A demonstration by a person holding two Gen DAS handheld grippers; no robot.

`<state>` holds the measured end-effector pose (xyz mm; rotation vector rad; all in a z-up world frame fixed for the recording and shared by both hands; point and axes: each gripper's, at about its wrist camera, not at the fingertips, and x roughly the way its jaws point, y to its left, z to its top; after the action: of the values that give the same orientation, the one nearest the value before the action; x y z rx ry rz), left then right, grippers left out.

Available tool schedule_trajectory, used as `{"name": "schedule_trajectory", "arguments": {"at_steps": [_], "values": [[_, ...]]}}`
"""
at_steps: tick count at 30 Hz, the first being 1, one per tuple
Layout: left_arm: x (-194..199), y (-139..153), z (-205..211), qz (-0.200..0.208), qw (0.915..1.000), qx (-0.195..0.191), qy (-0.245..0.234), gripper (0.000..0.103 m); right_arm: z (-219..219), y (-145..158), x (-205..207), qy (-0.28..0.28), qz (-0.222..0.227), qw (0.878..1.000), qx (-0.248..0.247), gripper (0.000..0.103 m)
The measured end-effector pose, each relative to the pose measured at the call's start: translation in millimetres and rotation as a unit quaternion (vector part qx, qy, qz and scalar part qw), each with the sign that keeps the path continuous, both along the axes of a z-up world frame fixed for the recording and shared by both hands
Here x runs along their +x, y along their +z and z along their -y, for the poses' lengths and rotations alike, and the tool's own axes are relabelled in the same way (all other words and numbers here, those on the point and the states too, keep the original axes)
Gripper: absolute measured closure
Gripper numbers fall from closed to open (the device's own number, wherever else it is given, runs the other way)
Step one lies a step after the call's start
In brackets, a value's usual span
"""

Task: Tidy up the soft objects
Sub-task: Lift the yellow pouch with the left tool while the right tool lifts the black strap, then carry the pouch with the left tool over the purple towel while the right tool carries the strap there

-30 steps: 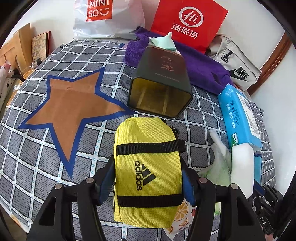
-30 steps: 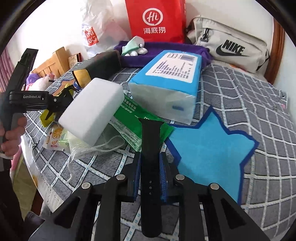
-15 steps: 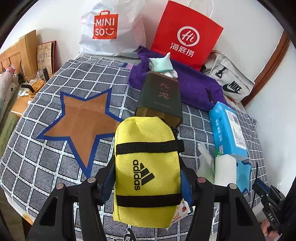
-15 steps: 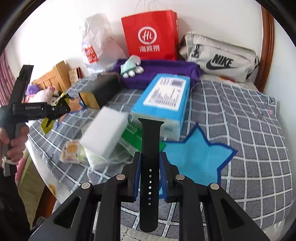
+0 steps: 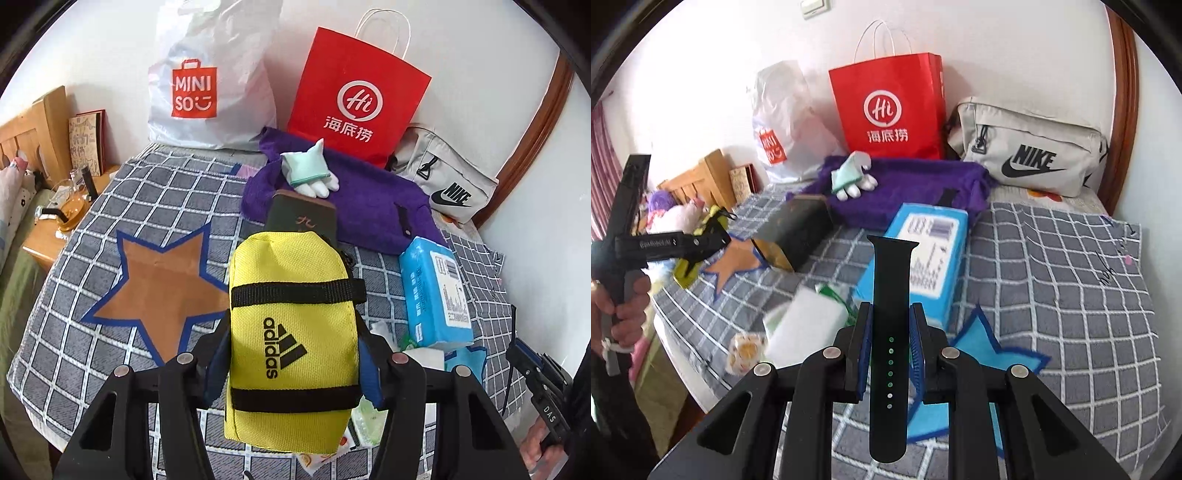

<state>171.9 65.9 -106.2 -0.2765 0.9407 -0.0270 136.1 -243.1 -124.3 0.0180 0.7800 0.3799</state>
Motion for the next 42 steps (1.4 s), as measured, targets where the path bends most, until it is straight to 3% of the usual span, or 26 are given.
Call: {"name": "schedule_trajectory", "arguments": {"at_steps": [19,42], "values": [[62,17,-2,0.006,1.0,-0.004,-0.002,0.048,-11,40,80,-0.015,0.027,1.0,-0.004,0.084],[154,18,-17,0.009,0.9988,-0.047,0.012,0.048,-34,54,208,-0.009,0.044,0.999,0.006,0.084]]}}
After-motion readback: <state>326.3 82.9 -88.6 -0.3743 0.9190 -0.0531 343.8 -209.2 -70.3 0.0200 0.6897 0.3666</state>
